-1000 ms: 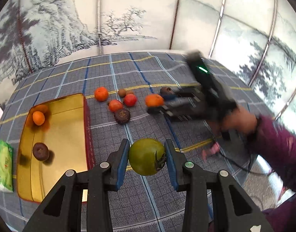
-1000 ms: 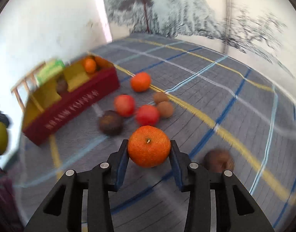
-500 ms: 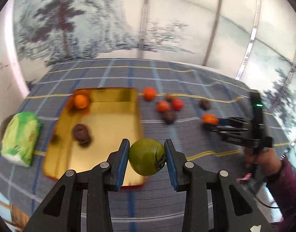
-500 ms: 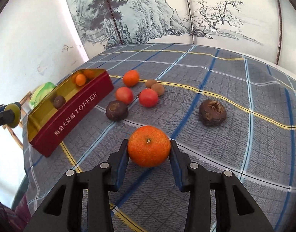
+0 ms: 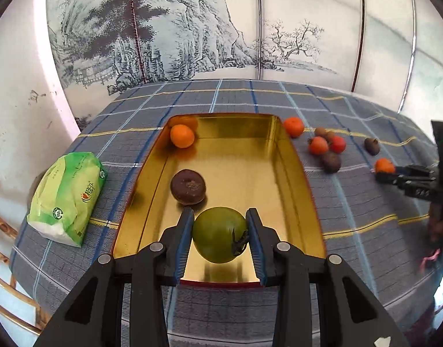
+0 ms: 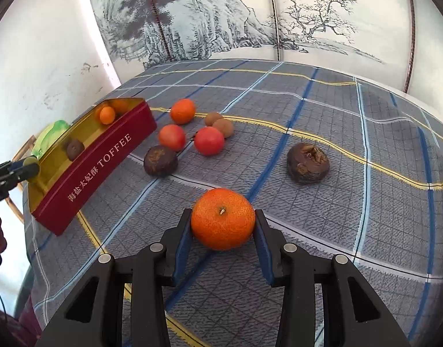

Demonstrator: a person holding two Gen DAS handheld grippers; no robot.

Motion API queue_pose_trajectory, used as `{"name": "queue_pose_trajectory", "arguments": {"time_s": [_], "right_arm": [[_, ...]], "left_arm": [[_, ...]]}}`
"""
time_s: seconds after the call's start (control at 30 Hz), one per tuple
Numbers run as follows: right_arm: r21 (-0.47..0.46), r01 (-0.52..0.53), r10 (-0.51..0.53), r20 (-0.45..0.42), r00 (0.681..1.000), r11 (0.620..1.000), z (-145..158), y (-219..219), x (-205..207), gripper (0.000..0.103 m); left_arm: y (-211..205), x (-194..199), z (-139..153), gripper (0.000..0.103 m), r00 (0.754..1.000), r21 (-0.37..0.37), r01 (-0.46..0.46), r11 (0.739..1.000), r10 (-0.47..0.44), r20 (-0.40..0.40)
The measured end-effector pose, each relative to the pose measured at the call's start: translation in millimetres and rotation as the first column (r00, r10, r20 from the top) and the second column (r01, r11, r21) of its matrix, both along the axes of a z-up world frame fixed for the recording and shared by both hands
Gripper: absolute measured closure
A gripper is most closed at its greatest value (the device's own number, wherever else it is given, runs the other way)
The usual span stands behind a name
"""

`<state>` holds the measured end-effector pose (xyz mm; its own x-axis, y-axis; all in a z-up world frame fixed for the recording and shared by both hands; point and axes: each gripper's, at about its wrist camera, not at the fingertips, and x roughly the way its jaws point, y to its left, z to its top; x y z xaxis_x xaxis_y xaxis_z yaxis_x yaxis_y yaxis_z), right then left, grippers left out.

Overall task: Organize fruits
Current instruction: 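Carry the lime with the left gripper into the tin while the right gripper grasps an orange, then open the left gripper to drop the lime and withdraw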

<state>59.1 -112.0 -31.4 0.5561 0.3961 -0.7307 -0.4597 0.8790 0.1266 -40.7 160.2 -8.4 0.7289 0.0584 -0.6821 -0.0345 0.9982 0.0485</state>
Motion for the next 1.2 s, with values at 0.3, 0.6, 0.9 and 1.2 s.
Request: {"name": "queue_pose_trajectory", "arguments": {"time_s": [0.3,0.6,0.9,1.2], "right_arm": [[-0.025,0.004,-0.004,0.000,1.000,1.000,-1,0,4,0.061],[-0.046,0.006,-0.006,0.000,1.000,0.999,-2,2,4,0.061],[-0.060,0.010,-0.010,-0.002,1.000,0.998,-3,3,5,0.061],[-0.093,0.001,0.000,0.015,1.000,0.996,-4,8,3,0.061]], "left_arm": [[10,8,-12,0.070,0.999,0.023,-0.034,0.999,0.034,0.023],[7,13,-8,0.073,0.997,0.063,-0.040,0.997,0.035,0.068],[4,8,-5,0.070,0.994,0.086,-0.064,0.994,0.055,0.099],[8,4,-3,0.059,0.989,0.073,-0.104,0.992,0.095,0.110]]}}
